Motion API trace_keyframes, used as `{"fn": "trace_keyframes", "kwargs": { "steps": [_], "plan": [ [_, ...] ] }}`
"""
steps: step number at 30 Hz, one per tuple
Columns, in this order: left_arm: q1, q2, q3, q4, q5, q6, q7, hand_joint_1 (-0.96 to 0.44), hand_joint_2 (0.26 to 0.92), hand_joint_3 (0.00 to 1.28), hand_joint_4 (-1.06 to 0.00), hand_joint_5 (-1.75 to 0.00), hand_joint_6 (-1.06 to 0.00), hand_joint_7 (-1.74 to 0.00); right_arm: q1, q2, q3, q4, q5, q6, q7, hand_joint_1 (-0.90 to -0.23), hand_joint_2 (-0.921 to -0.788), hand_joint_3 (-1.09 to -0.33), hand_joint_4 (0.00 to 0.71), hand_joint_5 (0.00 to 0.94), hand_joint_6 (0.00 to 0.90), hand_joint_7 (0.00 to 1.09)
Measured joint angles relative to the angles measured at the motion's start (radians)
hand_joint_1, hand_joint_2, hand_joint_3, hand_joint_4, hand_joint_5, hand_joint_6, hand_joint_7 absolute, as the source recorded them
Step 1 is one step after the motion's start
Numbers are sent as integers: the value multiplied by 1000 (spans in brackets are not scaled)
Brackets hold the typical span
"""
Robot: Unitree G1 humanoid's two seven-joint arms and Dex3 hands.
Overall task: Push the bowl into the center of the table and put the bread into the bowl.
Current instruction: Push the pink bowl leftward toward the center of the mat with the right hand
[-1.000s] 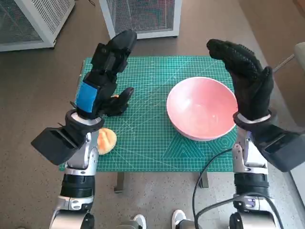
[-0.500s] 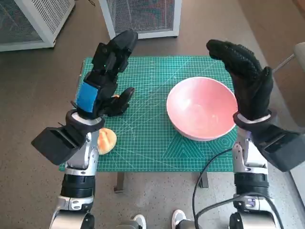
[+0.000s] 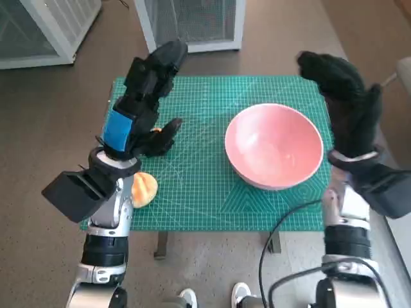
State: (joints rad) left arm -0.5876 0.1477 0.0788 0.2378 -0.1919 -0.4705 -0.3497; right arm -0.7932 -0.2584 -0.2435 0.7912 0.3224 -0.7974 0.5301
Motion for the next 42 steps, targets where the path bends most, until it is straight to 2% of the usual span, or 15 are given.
{"fn": "trace_keyframes", "kwargs": {
  "steps": [4,8,14,18,22,28,33,42],
  "plan": [
    [0,0,1,1,1,-8,3,-616,921,480,-104,-155,1,-587,-45,-32,-40,147,3,-37,-2,-552,-921,-671,190,0,-1,489],
    [0,0,1,4,4,-17,7,-617,921,478,-96,-163,1,-575,-68,-60,-64,256,-17,-49,-49,-546,-921,-696,187,0,-1,474],
    [0,2,2,11,13,-21,12,-606,921,479,-87,-177,1,-557,-82,-101,-56,380,-115,-36,-221,-548,-921,-739,193,3,1,461],
    [0,2,2,11,16,-21,12,-601,921,481,-82,-183,1,-554,-87,-122,-47,437,-170,23,-332,-559,-921,-759,192,3,9,467],
    [0,2,2,11,15,-21,11,-600,921,482,-79,-189,1,-559,-88,-125,-56,472,-171,92,-373,-540,-921,-790,169,0,11,466],
    [1,4,3,10,11,-20,6,-601,921,482,-74,-199,1,-564,-84,-114,-101,497,-150,190,-373,-514,-921,-794,152,5,28,467],
    [1,7,4,10,-1,-20,-4,-604,921,478,-70,-207,1,-562,-68,-98,-132,509,-136,253,-375,-523,-921,-769,169,13,57,472],
    [3,17,12,12,-3,-20,-12,-600,921,473,-73,-220,1,-572,-43,-65,-154,520,-130,324,-398,-516,-921,-758,184,16,74,467]
  ]
}}
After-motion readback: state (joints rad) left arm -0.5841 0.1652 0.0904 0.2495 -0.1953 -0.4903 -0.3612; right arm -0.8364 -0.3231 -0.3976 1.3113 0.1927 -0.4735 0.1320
